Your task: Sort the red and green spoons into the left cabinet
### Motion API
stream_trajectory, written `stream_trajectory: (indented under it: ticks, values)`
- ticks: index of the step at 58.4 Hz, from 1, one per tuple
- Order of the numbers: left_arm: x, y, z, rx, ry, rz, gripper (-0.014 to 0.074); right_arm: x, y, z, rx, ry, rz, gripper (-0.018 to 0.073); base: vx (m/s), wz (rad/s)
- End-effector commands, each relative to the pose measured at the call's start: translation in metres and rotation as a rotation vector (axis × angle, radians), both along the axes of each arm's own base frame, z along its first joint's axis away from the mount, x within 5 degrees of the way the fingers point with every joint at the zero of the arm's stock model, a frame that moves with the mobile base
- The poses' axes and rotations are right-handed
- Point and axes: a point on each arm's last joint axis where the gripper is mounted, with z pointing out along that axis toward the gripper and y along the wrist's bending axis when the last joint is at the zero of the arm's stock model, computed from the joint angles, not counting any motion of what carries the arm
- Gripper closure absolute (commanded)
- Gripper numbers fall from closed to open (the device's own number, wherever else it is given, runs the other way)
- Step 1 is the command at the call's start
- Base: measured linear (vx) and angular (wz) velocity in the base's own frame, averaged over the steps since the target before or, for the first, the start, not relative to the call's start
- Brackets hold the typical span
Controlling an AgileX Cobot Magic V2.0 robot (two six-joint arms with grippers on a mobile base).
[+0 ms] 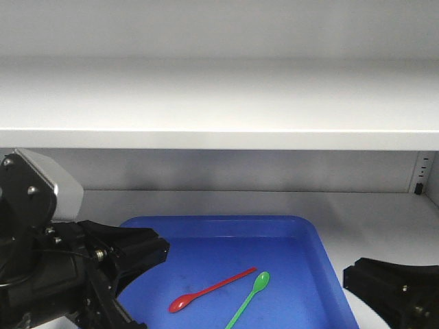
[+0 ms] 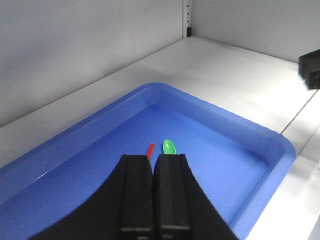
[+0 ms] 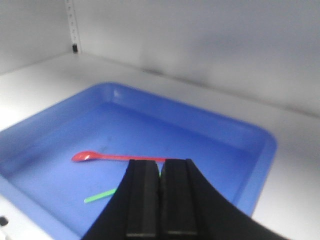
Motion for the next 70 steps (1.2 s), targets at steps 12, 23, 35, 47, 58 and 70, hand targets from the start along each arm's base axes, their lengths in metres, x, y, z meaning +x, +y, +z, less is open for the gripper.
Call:
stream_trajectory:
  ticks: [12,23,35,47,58,70]
  values:
    - [-0.002,0.003,0.021,-0.077,-0.069,0.027,0.0597,-0.006,-0.006,0.017,0.005,-0.083,-0.046,0.0564,0.0,0.0]
    - [-0.002,0.003,0.021,-0.078,-0.069,0.028,0.0597,-0.006,-0.006,0.017,0.005,-0.083,-0.046,0.0564,0.0,0.0]
    - [-0.002,0.003,0.021,-0.075,-0.072,0.027,0.0597,-0.006,-0.006,0.017,0.005,-0.083,-0.046,0.0564,0.0,0.0]
    - [0.002,0.005,0.024,-0.082,-0.138,0.065,0.0597,-0.006,-0.006,0.017,0.005,-0.083,-0.046,0.0564,0.0,0.0]
    - [0.006,0.008,0.034,-0.151,-0.216,0.126,0.0597,-0.006,-0.006,0.017,0.005,-0.083,-0.045,0.0564,0.0,0.0]
    - [0.006,0.008,0.041,-0.176,-0.306,0.113,0.0597,-0.006,-0.006,0.017,0.005,-0.083,-0.045,0.0564,0.0,0.0]
